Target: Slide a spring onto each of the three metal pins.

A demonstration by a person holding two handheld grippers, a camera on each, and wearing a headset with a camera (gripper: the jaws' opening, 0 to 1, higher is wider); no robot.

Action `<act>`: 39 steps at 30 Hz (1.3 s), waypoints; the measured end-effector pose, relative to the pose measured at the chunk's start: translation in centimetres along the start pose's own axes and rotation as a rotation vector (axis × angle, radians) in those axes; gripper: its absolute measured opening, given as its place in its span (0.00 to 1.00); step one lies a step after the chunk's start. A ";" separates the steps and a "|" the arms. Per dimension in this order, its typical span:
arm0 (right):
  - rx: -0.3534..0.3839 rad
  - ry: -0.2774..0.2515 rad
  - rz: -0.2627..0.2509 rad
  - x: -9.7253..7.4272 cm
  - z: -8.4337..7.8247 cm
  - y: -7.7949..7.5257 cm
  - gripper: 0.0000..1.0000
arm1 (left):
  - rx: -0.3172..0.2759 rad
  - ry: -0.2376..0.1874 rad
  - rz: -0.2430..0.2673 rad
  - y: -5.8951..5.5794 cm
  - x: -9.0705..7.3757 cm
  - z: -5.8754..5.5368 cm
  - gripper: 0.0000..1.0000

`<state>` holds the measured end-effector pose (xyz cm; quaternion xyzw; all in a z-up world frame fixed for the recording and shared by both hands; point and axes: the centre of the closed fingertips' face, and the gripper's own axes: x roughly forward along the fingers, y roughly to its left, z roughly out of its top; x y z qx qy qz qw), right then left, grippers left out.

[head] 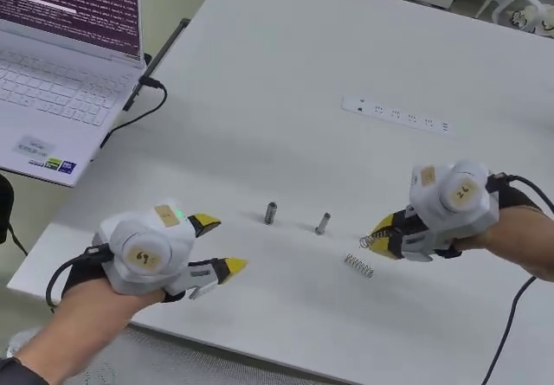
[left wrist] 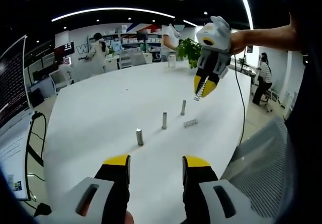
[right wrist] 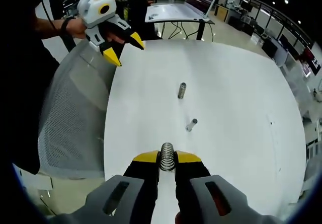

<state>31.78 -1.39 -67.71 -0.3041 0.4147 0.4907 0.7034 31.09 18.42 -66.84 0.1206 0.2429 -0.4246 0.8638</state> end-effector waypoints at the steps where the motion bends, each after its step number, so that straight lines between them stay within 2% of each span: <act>1: 0.001 0.003 -0.003 0.0 -0.1 -0.2 0.09 | -0.003 -0.001 0.005 0.1 -0.1 0.0 0.37; 7: 0.005 0.024 -0.009 0.4 -0.4 -1.2 0.09 | -0.015 -0.002 0.026 0.9 -0.8 -0.3 0.41; 20: -0.018 0.054 -0.005 1.6 -0.5 -2.8 0.09 | -0.032 0.002 0.046 1.3 -1.7 -0.7 0.47; 39: -0.063 0.101 0.029 3.6 0.2 -4.0 0.09 | -0.056 -0.002 0.066 1.7 -2.2 -1.1 0.50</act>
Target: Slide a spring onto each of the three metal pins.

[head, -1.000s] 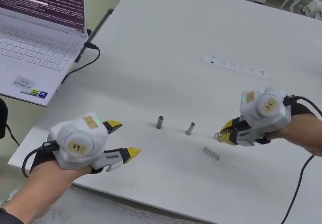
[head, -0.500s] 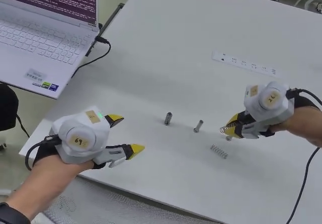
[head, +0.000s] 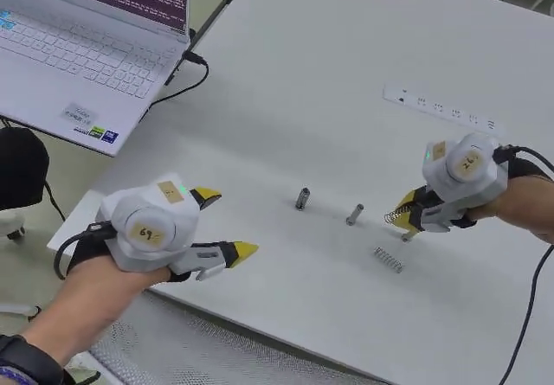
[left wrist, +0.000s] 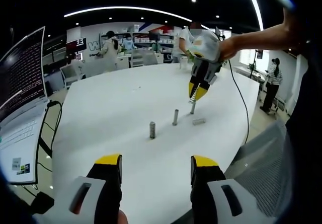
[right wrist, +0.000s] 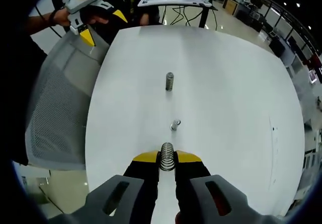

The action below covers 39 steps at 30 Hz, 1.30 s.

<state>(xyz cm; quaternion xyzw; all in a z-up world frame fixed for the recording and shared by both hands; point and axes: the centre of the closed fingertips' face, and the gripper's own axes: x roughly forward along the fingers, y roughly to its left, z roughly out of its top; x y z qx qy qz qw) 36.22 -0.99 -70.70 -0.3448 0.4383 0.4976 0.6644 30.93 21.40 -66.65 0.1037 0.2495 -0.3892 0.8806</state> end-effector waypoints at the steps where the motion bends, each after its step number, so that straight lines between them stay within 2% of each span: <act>1: -0.002 0.002 0.001 0.1 0.2 -0.1 0.09 | -0.002 0.000 -0.001 0.0 0.0 0.0 0.50; 11: -0.037 0.016 0.016 1.2 1.2 -0.6 0.09 | -0.002 0.005 -0.006 -0.3 0.1 -0.2 0.50; 26: -0.086 0.046 0.032 2.3 2.0 -1.3 0.09 | -0.017 0.004 0.004 0.0 -0.1 -0.2 0.50; 39: -0.108 0.051 0.047 2.9 2.7 -1.6 0.09 | -0.021 0.008 0.007 0.3 -0.1 -0.1 0.50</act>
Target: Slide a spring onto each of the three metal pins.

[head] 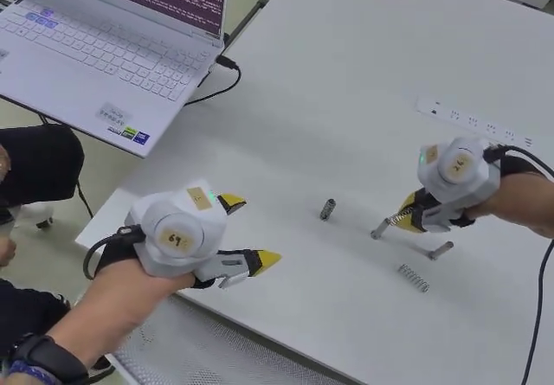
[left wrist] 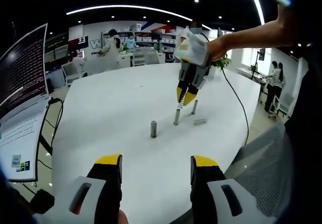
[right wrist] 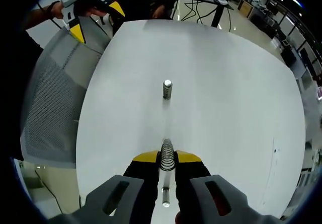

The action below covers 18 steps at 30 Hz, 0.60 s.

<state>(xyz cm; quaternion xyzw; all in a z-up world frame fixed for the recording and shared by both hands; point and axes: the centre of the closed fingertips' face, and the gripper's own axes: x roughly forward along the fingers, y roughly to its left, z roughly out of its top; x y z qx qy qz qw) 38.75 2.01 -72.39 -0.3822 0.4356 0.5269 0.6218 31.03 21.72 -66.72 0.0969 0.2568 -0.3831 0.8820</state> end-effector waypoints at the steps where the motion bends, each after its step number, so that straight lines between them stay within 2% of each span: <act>1: -0.002 0.001 0.001 0.0 0.0 0.0 0.09 | 0.000 0.000 0.000 0.0 0.0 0.0 0.50; 18: -0.042 0.041 0.039 1.0 0.4 0.2 0.09 | -0.007 0.007 0.002 0.2 -0.1 -0.2 0.50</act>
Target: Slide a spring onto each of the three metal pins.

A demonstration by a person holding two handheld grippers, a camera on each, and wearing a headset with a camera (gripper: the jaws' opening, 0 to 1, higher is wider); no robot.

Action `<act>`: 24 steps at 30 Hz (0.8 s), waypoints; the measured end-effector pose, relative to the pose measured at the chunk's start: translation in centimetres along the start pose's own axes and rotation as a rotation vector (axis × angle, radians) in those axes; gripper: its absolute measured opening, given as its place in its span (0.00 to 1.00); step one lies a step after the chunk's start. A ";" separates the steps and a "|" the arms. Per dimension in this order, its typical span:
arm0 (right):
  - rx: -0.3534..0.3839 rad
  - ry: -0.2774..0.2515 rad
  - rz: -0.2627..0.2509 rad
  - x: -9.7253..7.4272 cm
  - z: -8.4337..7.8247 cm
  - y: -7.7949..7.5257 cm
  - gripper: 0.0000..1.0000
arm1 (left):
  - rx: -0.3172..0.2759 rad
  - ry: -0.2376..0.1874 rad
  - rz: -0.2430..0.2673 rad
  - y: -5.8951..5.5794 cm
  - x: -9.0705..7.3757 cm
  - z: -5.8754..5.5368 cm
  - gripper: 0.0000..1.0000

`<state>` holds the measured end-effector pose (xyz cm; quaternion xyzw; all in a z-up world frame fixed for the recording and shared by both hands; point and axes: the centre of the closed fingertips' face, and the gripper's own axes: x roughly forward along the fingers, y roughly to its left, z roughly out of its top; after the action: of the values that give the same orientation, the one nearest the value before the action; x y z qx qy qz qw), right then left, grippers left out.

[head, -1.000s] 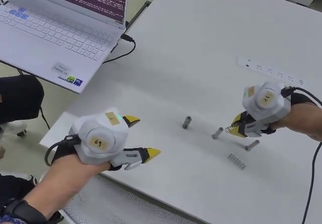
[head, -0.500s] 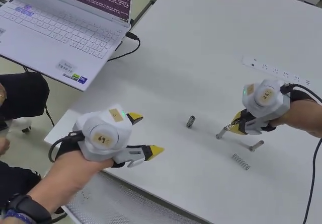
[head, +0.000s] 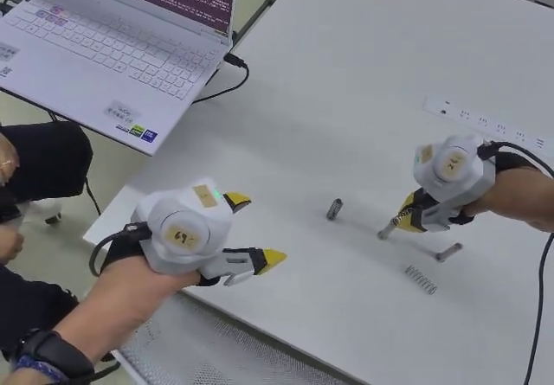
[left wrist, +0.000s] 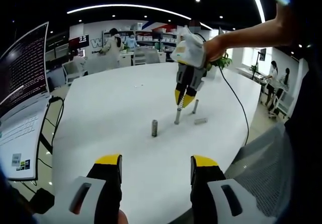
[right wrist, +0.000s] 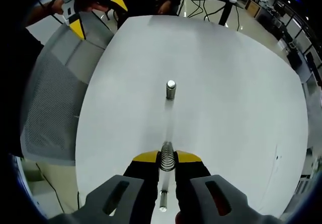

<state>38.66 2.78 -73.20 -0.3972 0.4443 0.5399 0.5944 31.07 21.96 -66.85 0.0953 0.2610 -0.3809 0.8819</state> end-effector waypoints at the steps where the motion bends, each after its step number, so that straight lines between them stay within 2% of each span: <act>1: -0.002 0.002 0.000 0.0 0.0 0.0 0.09 | -0.001 0.000 0.000 0.0 0.0 0.0 0.50; 11: -0.044 0.045 0.011 1.0 -0.1 0.0 0.09 | -0.005 -0.005 0.000 0.0 0.2 0.3 0.51; 24: -0.057 0.066 0.031 2.2 -0.1 0.0 0.09 | -0.011 -0.012 -0.002 0.2 0.6 0.9 0.51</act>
<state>38.65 3.37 -75.36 -0.4249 0.4541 0.5481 0.5593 31.89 21.36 -66.41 0.0879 0.2577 -0.3808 0.8836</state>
